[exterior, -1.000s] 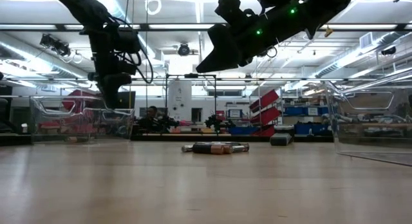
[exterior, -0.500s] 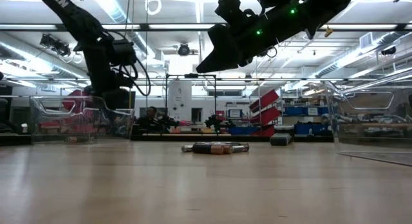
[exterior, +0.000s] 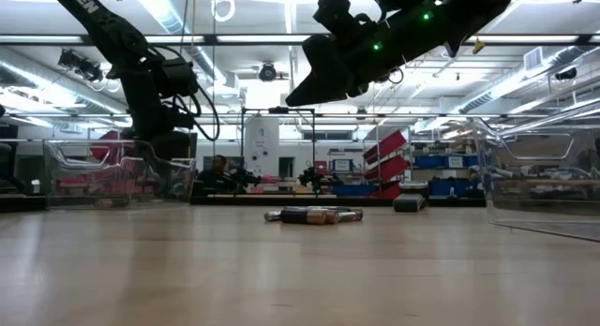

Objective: Sort batteries
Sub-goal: Put the bottom black battery into the top transparent bin

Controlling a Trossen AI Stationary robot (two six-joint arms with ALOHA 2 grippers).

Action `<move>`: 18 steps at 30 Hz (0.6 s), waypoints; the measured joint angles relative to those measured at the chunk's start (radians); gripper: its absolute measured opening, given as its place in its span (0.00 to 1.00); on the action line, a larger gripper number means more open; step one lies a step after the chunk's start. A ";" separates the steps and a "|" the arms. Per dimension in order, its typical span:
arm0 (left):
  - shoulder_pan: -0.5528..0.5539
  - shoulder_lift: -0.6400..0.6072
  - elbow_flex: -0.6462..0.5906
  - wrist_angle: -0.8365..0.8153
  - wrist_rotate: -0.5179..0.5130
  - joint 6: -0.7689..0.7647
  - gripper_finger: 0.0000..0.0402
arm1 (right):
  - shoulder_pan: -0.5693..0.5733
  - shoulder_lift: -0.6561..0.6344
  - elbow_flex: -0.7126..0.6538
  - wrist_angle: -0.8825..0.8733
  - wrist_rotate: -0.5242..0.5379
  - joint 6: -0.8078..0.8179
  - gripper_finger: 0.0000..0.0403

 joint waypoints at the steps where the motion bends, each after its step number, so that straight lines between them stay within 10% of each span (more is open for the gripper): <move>1: 0.000 0.000 0.000 0.001 -0.002 0.000 0.28 | 0.000 0.000 0.000 0.000 0.000 0.000 0.09; 18: -0.173 -0.170 0.177 0.026 0.063 0.055 0.29 | -0.003 0.000 0.000 -0.256 -0.127 0.135 0.09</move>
